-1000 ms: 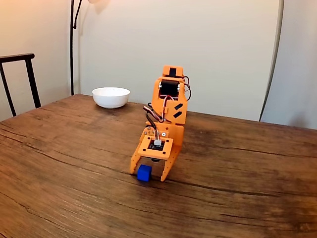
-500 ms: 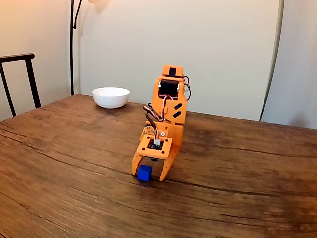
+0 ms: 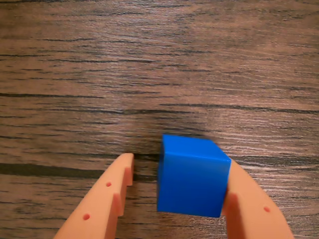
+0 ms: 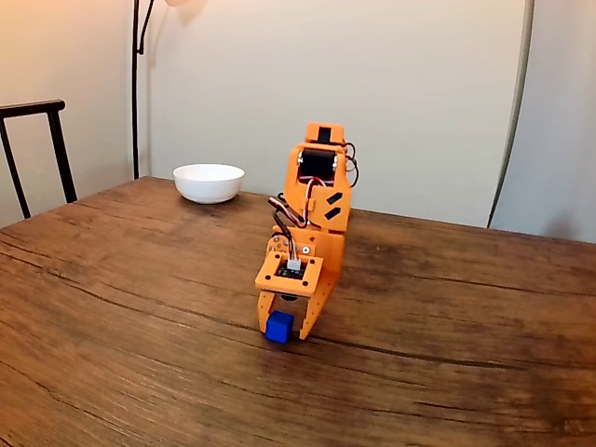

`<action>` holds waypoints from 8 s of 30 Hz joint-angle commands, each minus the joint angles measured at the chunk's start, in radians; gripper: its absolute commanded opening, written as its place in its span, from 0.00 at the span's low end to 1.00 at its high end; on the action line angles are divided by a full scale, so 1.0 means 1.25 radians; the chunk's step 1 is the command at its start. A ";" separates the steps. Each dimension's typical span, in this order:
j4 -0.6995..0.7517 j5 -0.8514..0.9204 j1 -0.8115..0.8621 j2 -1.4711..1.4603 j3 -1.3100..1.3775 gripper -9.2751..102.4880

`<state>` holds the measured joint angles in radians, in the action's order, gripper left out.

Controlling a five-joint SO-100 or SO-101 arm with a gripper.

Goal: Grasp the cube and drop it in the bowl

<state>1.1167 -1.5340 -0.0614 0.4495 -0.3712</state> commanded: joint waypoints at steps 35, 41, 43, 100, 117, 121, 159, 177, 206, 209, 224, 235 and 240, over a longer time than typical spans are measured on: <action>0.067 0.011 0.004 -0.043 0.102 0.26; 0.070 0.007 0.009 -0.048 0.119 0.26; 0.070 0.007 0.006 -0.048 0.119 0.26; 0.514 -0.269 0.301 0.124 0.503 0.08; 0.519 -0.401 0.585 0.325 0.400 0.08; 0.517 -0.404 0.668 0.426 0.237 0.08; 0.101 -0.611 1.269 1.114 -1.152 0.09; -0.093 -0.712 1.329 1.102 -1.354 0.36; 0.358 -0.503 0.807 1.335 -0.914 0.08; 0.355 -0.463 0.736 1.422 -0.958 0.08; 0.265 -0.345 0.406 1.898 -1.341 0.08; 0.070 -0.268 0.228 2.222 -1.750 0.08; -0.022 -0.265 0.171 2.297 -1.874 0.08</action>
<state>1.1551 -1.8699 0.1841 3.2919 -2.6707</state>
